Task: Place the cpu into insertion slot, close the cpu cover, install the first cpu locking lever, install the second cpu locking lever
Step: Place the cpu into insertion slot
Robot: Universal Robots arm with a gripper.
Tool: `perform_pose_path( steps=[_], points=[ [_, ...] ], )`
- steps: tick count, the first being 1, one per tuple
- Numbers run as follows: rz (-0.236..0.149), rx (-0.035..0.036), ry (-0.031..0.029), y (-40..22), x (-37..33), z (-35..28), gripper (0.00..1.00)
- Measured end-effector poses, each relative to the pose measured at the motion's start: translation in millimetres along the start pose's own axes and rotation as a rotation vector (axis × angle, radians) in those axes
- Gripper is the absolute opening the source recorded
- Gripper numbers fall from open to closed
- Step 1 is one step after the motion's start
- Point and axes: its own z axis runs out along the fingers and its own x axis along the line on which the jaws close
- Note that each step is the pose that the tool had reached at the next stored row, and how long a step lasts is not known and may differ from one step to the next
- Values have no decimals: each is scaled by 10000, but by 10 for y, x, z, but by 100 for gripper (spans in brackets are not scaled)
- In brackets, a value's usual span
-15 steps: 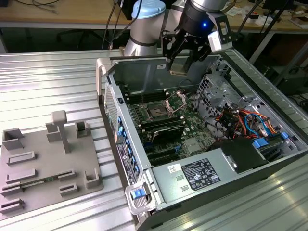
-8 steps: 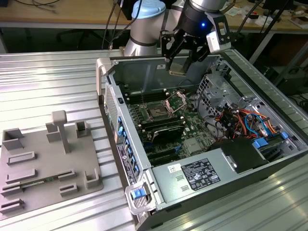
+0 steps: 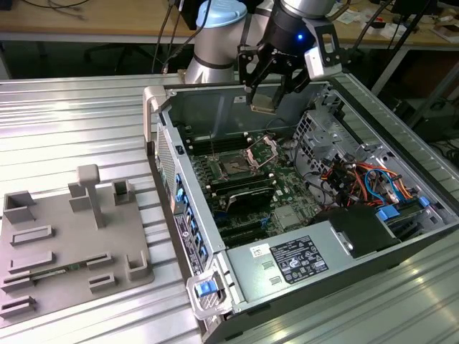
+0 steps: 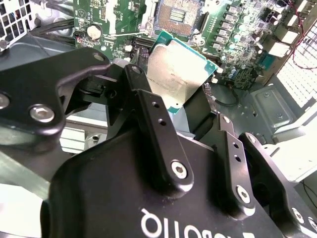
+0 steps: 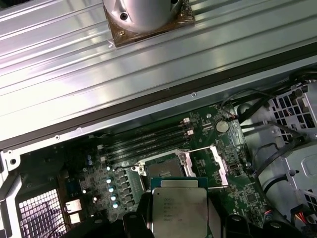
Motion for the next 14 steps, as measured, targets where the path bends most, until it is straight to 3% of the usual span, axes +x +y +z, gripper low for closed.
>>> perform_pose_path(
  steps=[14],
  points=[
    [111, -2, -10, -1, 2, 0, 55]
  ],
)
